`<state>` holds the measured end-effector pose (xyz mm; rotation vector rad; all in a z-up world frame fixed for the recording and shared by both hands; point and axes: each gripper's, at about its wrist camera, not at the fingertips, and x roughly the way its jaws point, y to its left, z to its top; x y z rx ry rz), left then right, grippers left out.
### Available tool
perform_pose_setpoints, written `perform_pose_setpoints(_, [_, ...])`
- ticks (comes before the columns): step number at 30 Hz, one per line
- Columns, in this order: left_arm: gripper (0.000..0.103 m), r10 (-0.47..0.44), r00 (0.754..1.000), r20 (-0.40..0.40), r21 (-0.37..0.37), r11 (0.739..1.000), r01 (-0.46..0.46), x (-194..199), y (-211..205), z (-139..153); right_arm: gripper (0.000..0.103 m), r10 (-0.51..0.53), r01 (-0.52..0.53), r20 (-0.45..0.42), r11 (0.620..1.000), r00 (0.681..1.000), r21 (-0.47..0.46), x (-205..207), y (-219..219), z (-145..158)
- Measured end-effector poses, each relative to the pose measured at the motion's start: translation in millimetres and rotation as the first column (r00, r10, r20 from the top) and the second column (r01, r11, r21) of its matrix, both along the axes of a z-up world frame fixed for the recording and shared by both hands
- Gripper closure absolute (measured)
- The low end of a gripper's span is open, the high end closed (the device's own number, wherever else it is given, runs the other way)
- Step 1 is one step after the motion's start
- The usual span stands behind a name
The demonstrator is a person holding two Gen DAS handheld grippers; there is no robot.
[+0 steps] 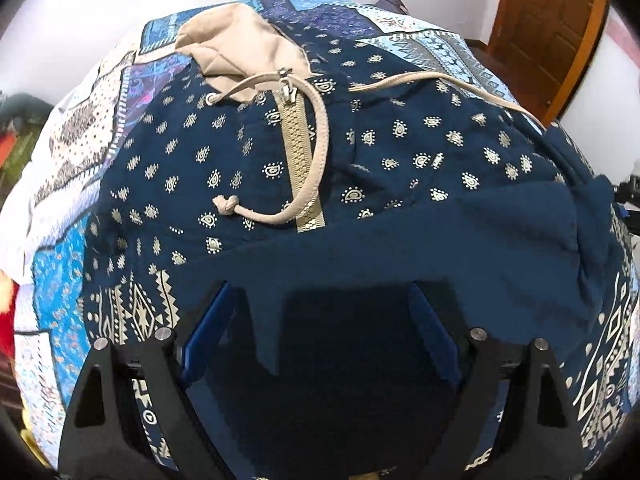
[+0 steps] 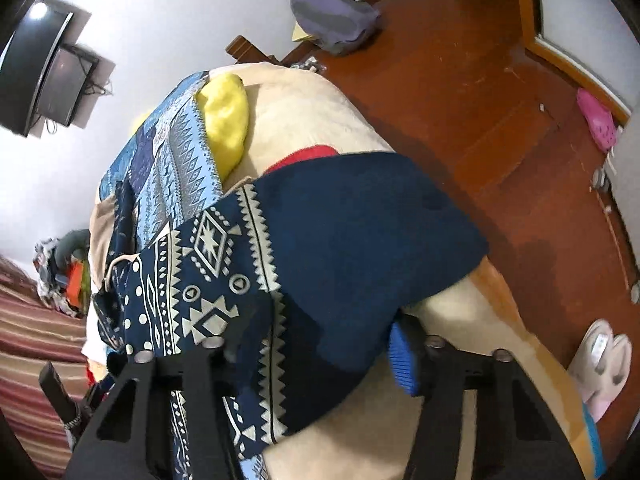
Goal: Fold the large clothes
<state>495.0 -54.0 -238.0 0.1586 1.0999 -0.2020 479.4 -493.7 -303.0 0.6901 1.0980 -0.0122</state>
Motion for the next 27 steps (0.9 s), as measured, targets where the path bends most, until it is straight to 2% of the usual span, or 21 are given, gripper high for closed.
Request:
perform_pose_setpoints(1, [0.015, 0.005, 1.0, -0.004, -0.007, 1.0, -0.005, 0, 1, 0, 0.076, 0.004, -0.003, 0.01, 1.0, 1.0, -0.013, 0, 1, 4])
perform_pose_setpoints(3, [0.015, 0.012, 1.0, -0.011, -0.009, 1.0, -0.012, -1, 5, 1, 0.089, 0.008, -0.007, 0.032, 1.0, 0.999, -0.019, 0, 4, 12])
perform_pose_setpoints(4, [0.015, 0.013, 1.0, -0.01, -0.004, 1.0, -0.014, -2, 6, 3, 0.091, 0.019, -0.019, 0.049, 1.0, 0.999, -0.01, 1, 6, 17])
perform_pose_setpoints(7, [0.015, 0.014, 1.0, 0.01, 0.017, 1.0, -0.014, -9, 12, 12, 0.094, 0.044, -0.039, 0.103, 0.998, 0.994, -0.049, -2, 15, 41])
perform_pose_setpoints(12, [0.015, 0.021, 0.997, 0.078, 0.02, 1.0, -0.022, -26, 30, 41, 0.095, 0.127, -0.098, 0.229, 0.986, 0.965, -0.132, -8, 50, 101])
perform_pose_setpoints(14, [0.015, 0.031, 0.994, 0.106, 0.017, 0.999, -0.034, -34, 40, 54, 0.095, 0.179, -0.138, 0.281, 0.977, 0.943, -0.159, -11, 73, 127])
perform_pose_setpoints(19, [0.015, 0.065, 0.988, 0.143, 0.004, 0.998, -0.067, -51, 65, 73, 0.095, 0.299, -0.246, 0.363, 0.952, 0.882, -0.184, -19, 135, 171])
perform_pose_setpoints(23, [0.015, 0.091, 0.983, 0.158, -0.004, 0.996, -0.092, -69, 88, 82, 0.095, 0.411, -0.365, 0.364, 0.911, 0.835, -0.19, -27, 193, 174])
perform_pose_setpoints(25, [0.015, 0.101, 0.982, 0.158, 0.001, 0.995, -0.102, -77, 96, 83, 0.095, 0.464, -0.406, 0.325, 0.884, 0.824, -0.232, -30, 223, 161])
perform_pose_setpoints(27, [0.015, 0.11, 0.982, 0.154, 0.005, 0.994, -0.112, -85, 105, 82, 0.095, 0.503, -0.453, 0.259, 0.861, 0.825, -0.231, -32, 244, 138])
